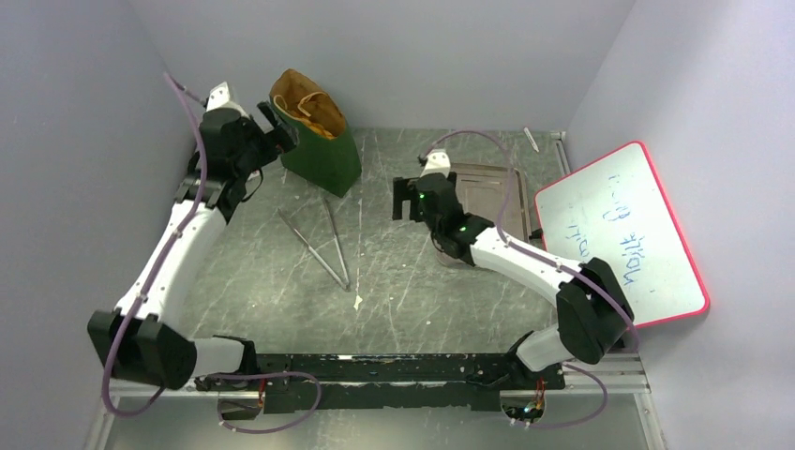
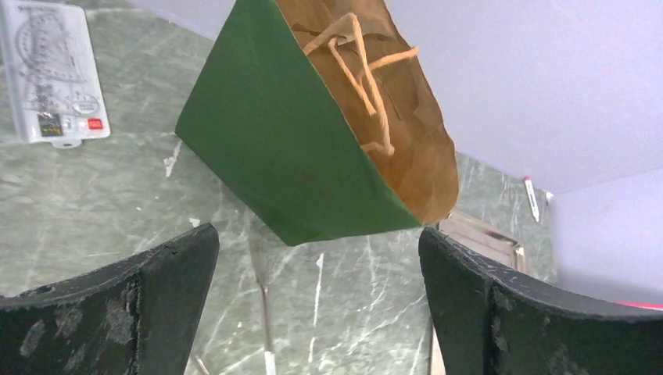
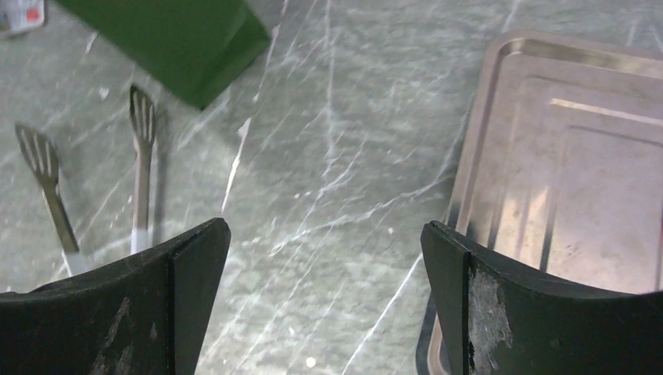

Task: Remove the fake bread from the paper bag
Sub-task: Pick up the paper bag from the center of the board.

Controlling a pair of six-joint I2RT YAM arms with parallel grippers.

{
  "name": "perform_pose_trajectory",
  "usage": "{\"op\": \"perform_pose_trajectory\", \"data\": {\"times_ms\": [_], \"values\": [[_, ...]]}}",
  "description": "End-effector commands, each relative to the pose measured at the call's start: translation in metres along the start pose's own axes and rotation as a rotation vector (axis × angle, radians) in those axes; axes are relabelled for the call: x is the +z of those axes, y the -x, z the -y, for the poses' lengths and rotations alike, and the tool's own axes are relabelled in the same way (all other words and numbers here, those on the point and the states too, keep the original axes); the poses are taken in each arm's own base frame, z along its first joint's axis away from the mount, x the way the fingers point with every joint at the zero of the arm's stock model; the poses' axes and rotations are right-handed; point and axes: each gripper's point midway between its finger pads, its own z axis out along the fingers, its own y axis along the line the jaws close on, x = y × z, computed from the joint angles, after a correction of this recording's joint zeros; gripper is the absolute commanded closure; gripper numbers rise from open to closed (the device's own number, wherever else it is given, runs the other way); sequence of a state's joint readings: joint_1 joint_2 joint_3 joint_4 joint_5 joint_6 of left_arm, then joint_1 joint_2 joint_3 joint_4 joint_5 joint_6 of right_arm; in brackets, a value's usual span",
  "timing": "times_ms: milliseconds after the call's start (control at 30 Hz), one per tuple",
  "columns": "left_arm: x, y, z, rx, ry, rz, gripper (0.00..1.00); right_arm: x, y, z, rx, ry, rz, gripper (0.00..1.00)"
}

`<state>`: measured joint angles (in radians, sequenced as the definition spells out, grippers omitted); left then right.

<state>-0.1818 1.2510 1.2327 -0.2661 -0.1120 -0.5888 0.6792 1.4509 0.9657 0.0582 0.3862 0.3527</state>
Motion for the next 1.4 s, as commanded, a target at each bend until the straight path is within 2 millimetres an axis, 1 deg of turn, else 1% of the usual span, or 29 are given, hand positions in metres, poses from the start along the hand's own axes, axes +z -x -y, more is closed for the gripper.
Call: {"op": "perform_pose_trajectory", "data": {"times_ms": [0,33,100,233,267,300,333,600,700,733,800,867,967,1033,1100,1133,1233,1367], "values": [[0.020,-0.006,-0.005,-0.132,0.124,-0.057,0.06,-0.010,0.000,-0.016,-0.092,-0.015,0.008,0.05],[0.024,-0.005,-0.004,-0.161,0.136,-0.061,0.06,-0.013,-0.002,-0.017,-0.100,-0.023,0.005,0.05],[0.030,-0.003,0.000,-0.212,0.138,-0.055,0.06,-0.017,-0.005,-0.003,-0.097,-0.097,0.008,0.04],[0.043,0.002,0.003,-0.256,0.145,-0.038,0.06,-0.012,-0.019,0.008,-0.124,-0.163,-0.038,0.03],[0.046,0.008,0.006,-0.254,0.142,-0.030,0.06,-0.010,-0.026,0.010,-0.134,-0.176,-0.059,0.03],[0.051,0.008,0.008,-0.251,0.145,-0.037,0.06,-0.007,-0.019,0.006,-0.127,-0.174,-0.051,0.02],[0.055,0.007,0.009,-0.247,0.148,-0.046,0.06,-0.005,-0.019,0.006,-0.127,-0.175,-0.051,0.02],[0.078,0.009,0.006,-0.257,0.189,-0.047,0.06,0.008,-0.023,0.004,-0.136,-0.185,-0.061,0.01],[0.083,0.013,0.014,-0.260,0.159,-0.059,0.06,0.011,-0.026,0.006,-0.138,-0.191,-0.067,0.01],[0.082,0.015,0.017,-0.256,0.149,-0.060,0.06,0.012,-0.028,0.008,-0.139,-0.193,-0.070,0.01],[0.075,0.012,0.024,-0.258,0.123,-0.090,0.06,0.015,-0.029,0.011,-0.140,-0.200,-0.075,0.01],[0.064,0.001,0.026,-0.247,0.129,-0.132,0.06,0.017,-0.029,0.013,-0.139,-0.204,-0.077,0.01],[0.038,-0.018,0.020,-0.229,0.160,-0.152,0.06,0.020,-0.027,0.016,-0.133,-0.200,-0.077,0.01],[0.021,-0.027,0.013,-0.237,0.182,-0.142,0.06,0.022,-0.025,0.016,-0.128,-0.194,-0.072,0.01],[0.006,-0.029,0.008,-0.252,0.190,-0.124,0.06,0.023,-0.024,0.016,-0.126,-0.188,-0.075,0.01],[0.002,-0.033,0.005,-0.250,0.197,-0.122,0.06,0.024,-0.024,0.015,-0.124,-0.183,-0.076,0.01],[-0.003,-0.035,0.009,-0.244,0.181,-0.110,0.06,0.025,-0.023,0.012,-0.120,-0.171,-0.076,0.01],[0.006,-0.036,0.022,-0.227,0.147,-0.105,0.06,0.026,-0.018,0.012,-0.120,-0.177,-0.066,0.01]]}}
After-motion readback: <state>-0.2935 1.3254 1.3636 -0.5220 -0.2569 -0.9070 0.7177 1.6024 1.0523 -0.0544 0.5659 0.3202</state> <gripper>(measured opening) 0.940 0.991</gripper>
